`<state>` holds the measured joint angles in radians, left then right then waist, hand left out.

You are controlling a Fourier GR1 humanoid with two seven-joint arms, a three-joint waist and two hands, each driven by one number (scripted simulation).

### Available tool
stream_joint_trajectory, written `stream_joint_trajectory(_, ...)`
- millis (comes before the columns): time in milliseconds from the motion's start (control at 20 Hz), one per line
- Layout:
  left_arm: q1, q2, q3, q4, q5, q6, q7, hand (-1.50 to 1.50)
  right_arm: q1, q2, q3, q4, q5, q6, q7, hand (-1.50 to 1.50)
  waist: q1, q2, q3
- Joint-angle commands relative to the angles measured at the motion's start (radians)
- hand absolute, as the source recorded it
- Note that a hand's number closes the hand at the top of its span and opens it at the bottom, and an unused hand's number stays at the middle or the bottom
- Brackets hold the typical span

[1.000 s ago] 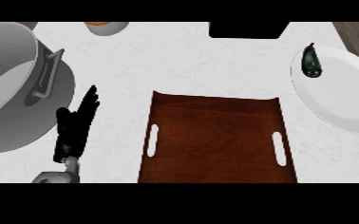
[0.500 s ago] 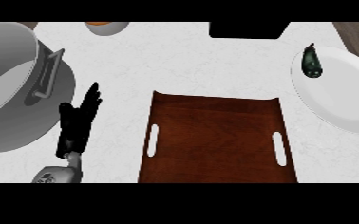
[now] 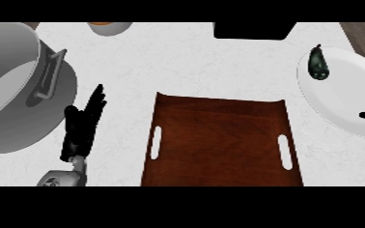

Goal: Pick the eggplant from the tray and place it in the plate

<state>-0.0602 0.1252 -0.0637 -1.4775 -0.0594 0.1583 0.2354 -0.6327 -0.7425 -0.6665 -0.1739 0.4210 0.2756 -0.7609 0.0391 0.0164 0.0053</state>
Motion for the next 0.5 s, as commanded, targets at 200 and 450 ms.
stream_joint_trajectory(200, -0.031, -0.01, 0.003, 0.009, -0.014, 0.011, 0.006, 0.0, 0.019, -0.06, 0.002, 0.02, 0.002, -0.012, 0.023, -1.5, 0.004, 0.004, 0.001)
stream_joint_trajectory(450, -0.012, -0.032, -0.005, 0.019, -0.018, 0.02, -0.02, 0.0, 0.047, -0.059, 0.008, 0.022, 0.008, -0.046, 0.007, -1.5, 0.003, 0.003, 0.001)
